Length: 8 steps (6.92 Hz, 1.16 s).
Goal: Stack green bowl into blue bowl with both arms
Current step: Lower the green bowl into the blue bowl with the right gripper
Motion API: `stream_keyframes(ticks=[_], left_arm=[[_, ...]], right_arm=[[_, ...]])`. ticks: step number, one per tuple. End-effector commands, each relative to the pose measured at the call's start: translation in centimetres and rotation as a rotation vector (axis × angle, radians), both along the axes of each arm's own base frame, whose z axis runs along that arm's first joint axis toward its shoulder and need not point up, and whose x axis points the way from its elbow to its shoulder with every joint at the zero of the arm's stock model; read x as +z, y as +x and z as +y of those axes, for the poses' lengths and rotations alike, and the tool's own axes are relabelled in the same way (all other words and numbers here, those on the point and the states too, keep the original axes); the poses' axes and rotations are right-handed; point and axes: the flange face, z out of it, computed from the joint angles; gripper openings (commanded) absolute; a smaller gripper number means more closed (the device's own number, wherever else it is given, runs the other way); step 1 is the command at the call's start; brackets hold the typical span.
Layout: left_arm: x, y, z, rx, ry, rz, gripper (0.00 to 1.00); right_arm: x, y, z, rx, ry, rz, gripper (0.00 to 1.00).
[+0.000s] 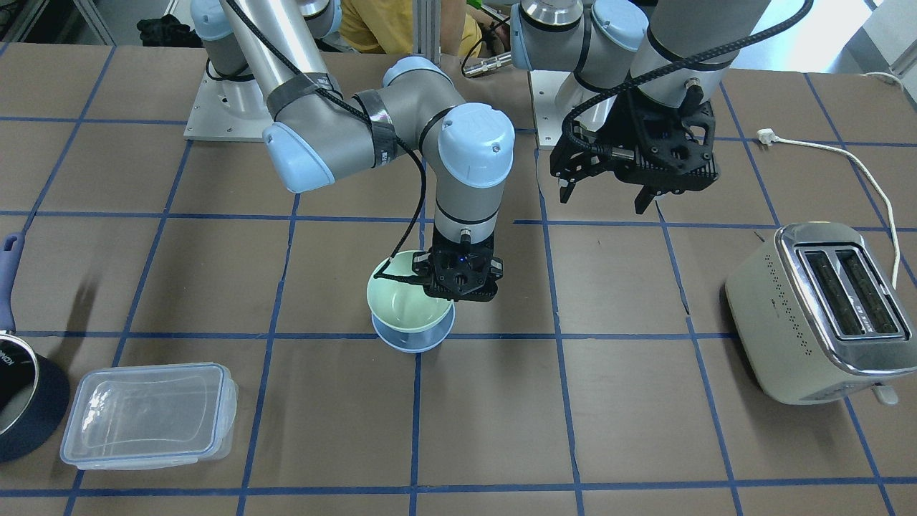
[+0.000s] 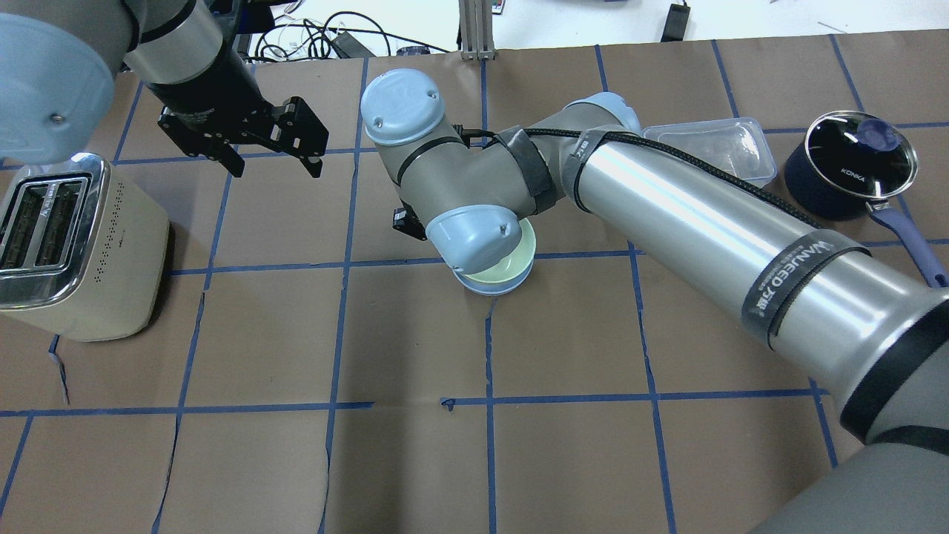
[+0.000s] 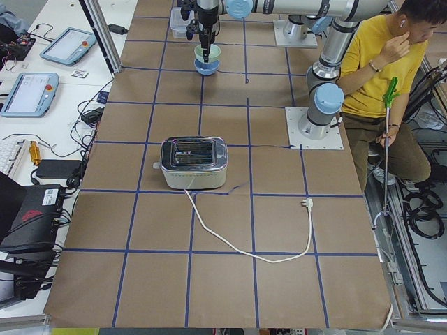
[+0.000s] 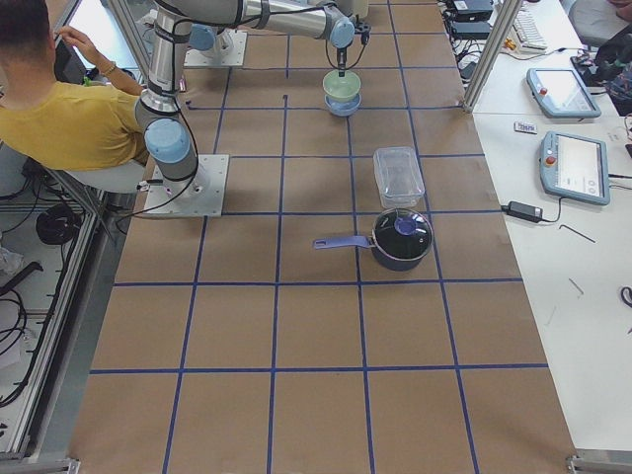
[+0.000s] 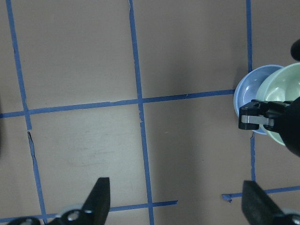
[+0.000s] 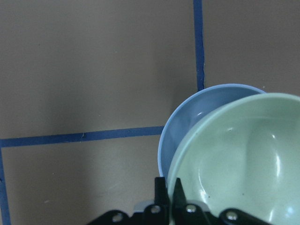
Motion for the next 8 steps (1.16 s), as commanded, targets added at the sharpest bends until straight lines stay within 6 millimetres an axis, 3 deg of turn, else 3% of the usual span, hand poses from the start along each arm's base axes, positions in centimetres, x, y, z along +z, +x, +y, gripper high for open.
stream_keyframes(ticks=[1, 2, 3, 4, 6, 8], left_arm=[[0.0, 0.5, 0.1, 0.045, 0.013, 0.008, 1.00], [-0.1, 0.5, 0.0, 0.047, 0.013, 0.005, 1.00], [-0.2, 0.5, 0.0, 0.049, 0.015, 0.000, 1.00], [-0.2, 0.6, 0.0, 0.061, 0.015, -0.004, 1.00], [-0.2, 0.3, 0.1, 0.114, 0.013, -0.020, 1.00], [0.1, 0.3, -0.5, 0.112, -0.024, -0.019, 1.00]], right_arm=[[-0.7, 0.1, 0.0, 0.007, -0.005, 0.018, 0.99], [-0.1, -0.4, -0.4, 0.005, -0.013, 0.025, 1.00], [1.9, -2.0, -1.4, -0.017, -0.033, 0.014, 1.00], [3.9, -5.4, -2.7, -0.066, -0.015, 0.009, 1.00], [9.7, -12.3, -3.8, -0.176, 0.026, -0.085, 1.00], [12.4, -18.4, -3.3, -0.108, 0.088, -0.062, 1.00]])
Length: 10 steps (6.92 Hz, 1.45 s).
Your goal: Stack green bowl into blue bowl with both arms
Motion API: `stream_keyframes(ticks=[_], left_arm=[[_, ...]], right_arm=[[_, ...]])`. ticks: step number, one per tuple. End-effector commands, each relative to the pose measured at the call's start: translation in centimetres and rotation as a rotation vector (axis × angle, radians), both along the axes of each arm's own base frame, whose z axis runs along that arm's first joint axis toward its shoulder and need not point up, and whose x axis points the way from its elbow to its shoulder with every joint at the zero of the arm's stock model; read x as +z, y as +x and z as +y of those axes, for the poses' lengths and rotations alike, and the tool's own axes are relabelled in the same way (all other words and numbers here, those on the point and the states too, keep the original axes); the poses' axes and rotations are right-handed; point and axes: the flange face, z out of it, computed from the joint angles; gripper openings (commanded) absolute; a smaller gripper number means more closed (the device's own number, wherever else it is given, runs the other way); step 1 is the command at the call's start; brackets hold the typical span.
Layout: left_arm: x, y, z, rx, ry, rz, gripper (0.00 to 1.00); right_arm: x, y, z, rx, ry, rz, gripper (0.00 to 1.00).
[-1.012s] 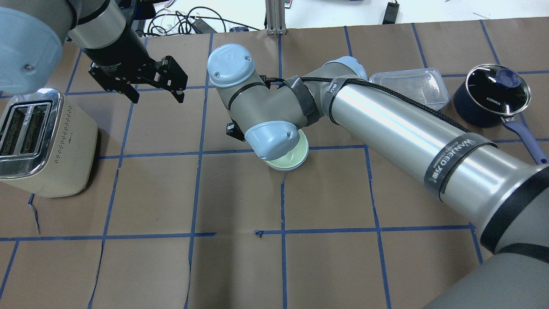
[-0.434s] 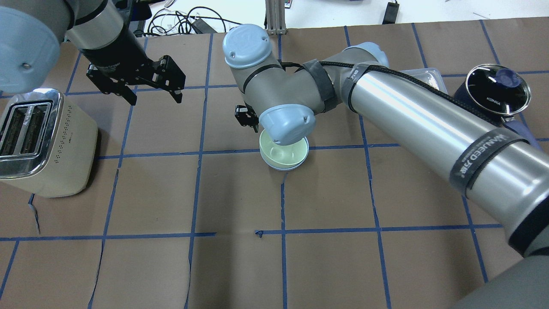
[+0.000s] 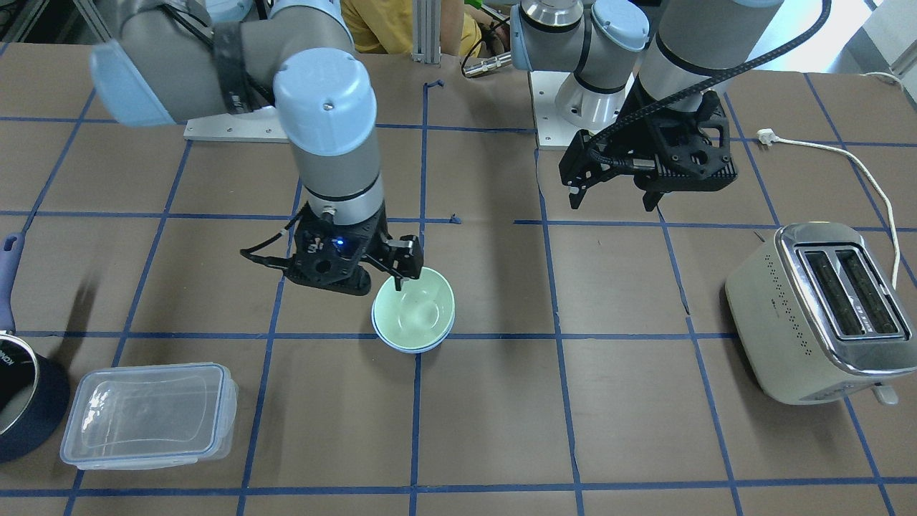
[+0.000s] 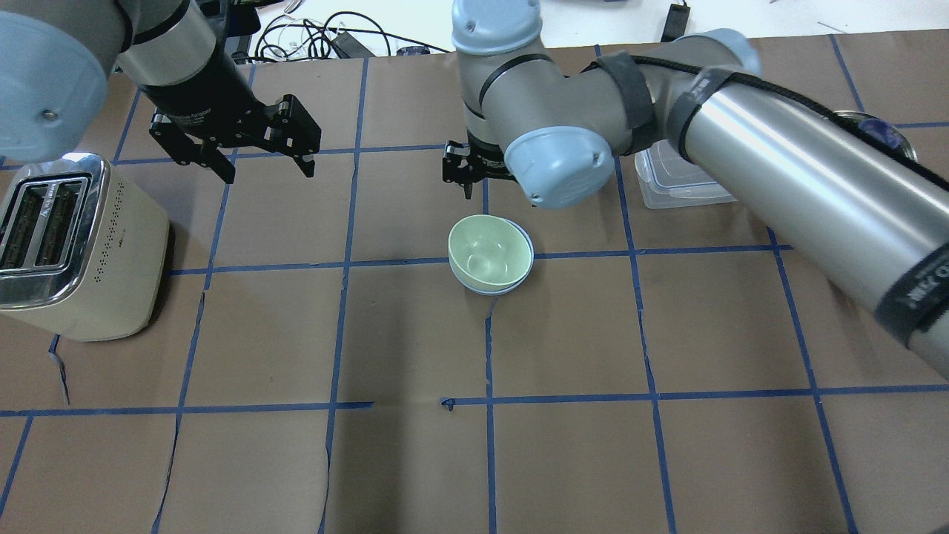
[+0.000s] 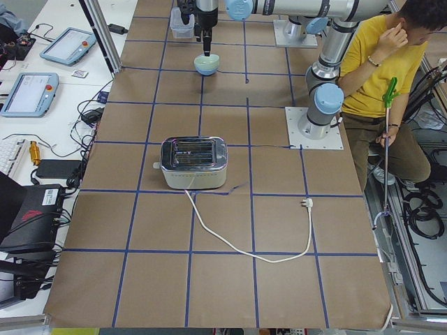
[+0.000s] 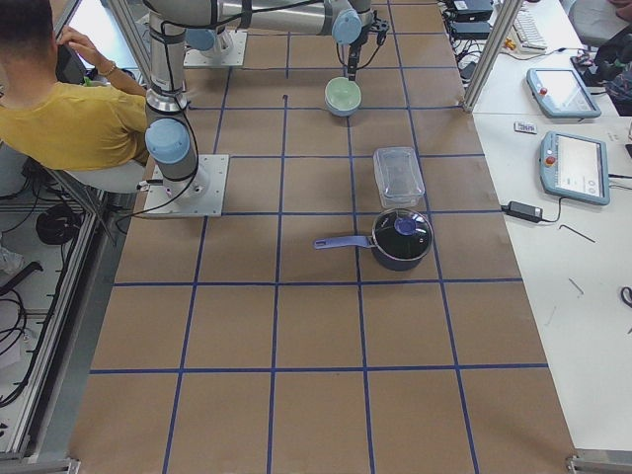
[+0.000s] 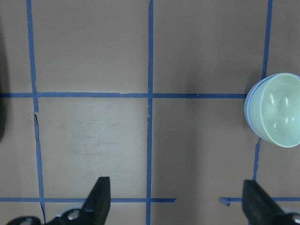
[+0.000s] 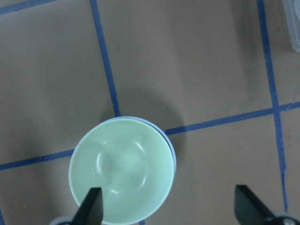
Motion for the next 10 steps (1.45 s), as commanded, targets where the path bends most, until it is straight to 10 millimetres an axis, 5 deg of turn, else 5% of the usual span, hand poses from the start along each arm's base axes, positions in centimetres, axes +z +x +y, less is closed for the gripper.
stream_keyframes(ticks=[1, 2, 5, 7, 10], left_arm=[[0.4, 0.0, -0.6, -0.001, -0.036, -0.001, 1.00], [0.3, 0.0, -0.6, 0.001, -0.035, -0.001, 1.00], [0.2, 0.0, -0.6, 0.001, -0.032, 0.000, 1.00], [0.3, 0.0, -0.6, 0.001, -0.033, 0.000, 1.00], [0.2, 0.0, -0.6, 0.001, -0.032, 0.000, 1.00]], right_arm=[[3.1, -5.5, 1.4, 0.007, 0.087, 0.005, 1.00], [4.9, -6.8, 2.1, 0.008, 0.067, 0.003, 1.00], [5.7, -9.7, 4.1, 0.062, 0.076, -0.001, 1.00], [7.6, -14.5, 5.0, 0.017, 0.113, -0.005, 1.00], [9.1, -15.3, 6.2, 0.007, 0.104, 0.000, 1.00]])
